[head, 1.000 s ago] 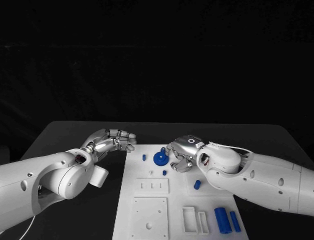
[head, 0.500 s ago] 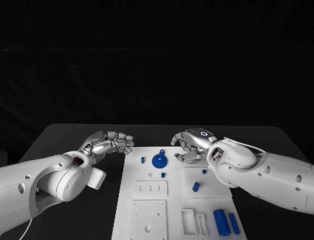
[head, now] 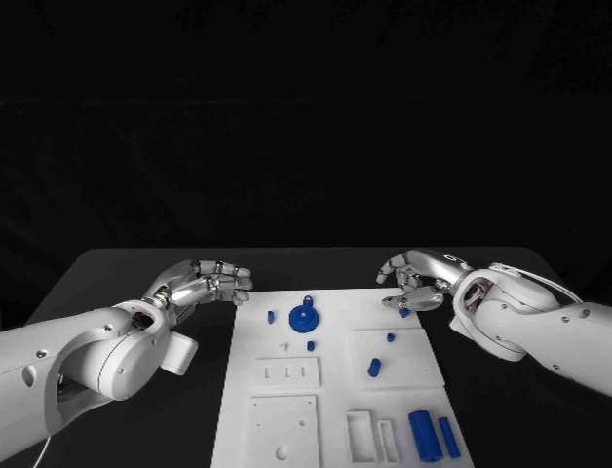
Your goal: Assemble the parts on the task board
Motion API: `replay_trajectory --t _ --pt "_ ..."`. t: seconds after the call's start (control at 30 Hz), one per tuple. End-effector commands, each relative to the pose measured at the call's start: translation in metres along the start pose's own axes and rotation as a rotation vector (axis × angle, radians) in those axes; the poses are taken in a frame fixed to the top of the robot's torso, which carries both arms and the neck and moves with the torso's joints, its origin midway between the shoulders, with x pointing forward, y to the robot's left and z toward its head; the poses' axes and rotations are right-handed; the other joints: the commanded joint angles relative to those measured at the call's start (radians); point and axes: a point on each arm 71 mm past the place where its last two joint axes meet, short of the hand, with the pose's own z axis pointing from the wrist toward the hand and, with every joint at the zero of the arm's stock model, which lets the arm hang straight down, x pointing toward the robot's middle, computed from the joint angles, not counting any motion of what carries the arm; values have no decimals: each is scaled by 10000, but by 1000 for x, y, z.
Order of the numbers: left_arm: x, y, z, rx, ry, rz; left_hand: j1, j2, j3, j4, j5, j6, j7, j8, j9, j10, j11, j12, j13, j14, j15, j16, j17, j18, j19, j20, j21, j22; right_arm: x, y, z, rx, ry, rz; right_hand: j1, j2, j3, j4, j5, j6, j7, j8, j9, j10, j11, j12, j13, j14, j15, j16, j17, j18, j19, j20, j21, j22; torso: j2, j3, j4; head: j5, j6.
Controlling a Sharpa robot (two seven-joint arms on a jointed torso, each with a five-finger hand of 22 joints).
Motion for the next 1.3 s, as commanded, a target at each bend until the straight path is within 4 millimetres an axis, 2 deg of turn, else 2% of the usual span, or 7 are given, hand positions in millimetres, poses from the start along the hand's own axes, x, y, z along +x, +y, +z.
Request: replay_trajectory --t 0.03,0.23,0.3,0.43,0.77,1.03,1.3 --pt "3 -3 1 224 158 -13 -92 -1 4 18 -20 91 56 -13 24 176 -22 52 31 11 52 -58 28 102 -58 1 34 203 0 -10 -4 -307 530 771 30 77 -274 -138 -52 20 116 14 14 -46 79 3 16 -14 95 -45 17 465 -104 10 -47 161 -1 45 -63 -65 20" --pt "4 -3 1 270 197 -14 -90 -8 -1 3 -29 103 49 -15 38 224 -42 65 41 33 44 -52 44 103 -56 -5 44 203 -5 -34 -10 53 570 770 14 147 -653 -359 -29 -21 116 -17 7 -140 80 -2 21 -77 94 -73 32 465 -205 30 -78 164 -8 107 -112 -140 10" --pt "3 -3 1 271 187 -10 -89 -8 -1 1 -30 104 48 -15 39 223 -42 63 41 34 43 -53 44 103 -56 -6 45 203 -6 -39 -11 141 565 803 8 170 -733 -405 33 -29 117 -22 7 -160 80 -3 23 -94 95 -81 35 465 -229 35 -84 165 -6 96 -101 -168 -3" --pt "2 -3 2 273 169 -3 -85 -12 -2 -12 -35 105 46 -21 45 194 -31 38 33 34 42 -57 51 102 -55 -8 50 202 -6 -48 -11 286 574 906 87 256 -1000 -639 227 -79 105 -47 5 -246 68 -13 23 -162 85 -121 36 465 -325 57 -116 166 -14 111 -113 -197 2" --pt "1 -2 2 275 158 4 -84 -10 -2 -29 -36 98 49 -37 56 133 -3 -8 15 28 43 -70 61 98 -61 -10 55 199 2 -57 -12 446 914 1127 262 368 -1177 -912 418 -143 51 -78 0 -364 21 -43 14 -258 42 -191 27 465 -444 109 -180 158 -6 69 -70 -293 -71" --pt "0 -2 2 267 125 14 -80 -11 1 -39 -33 91 52 -46 60 105 7 -26 6 24 44 -77 64 97 -65 -9 56 197 13 -59 -14 489 1308 1267 466 490 -1223 -977 1034 -170 1 -84 3 -431 -31 -43 11 -307 -5 -223 29 465 -521 165 -199 170 2 70 -81 -307 -140" --pt "-1 -2 2 262 111 26 -75 -12 3 -46 -31 86 55 -52 62 91 11 -35 2 22 45 -81 67 96 -67 -9 58 197 23 -58 -15 486 1585 1364 586 570 -1192 -989 1134 -129 -15 -60 14 -447 -43 -37 12 -321 -17 -232 30 465 -543 178 -198 175 -9 59 -81 -300 -211"
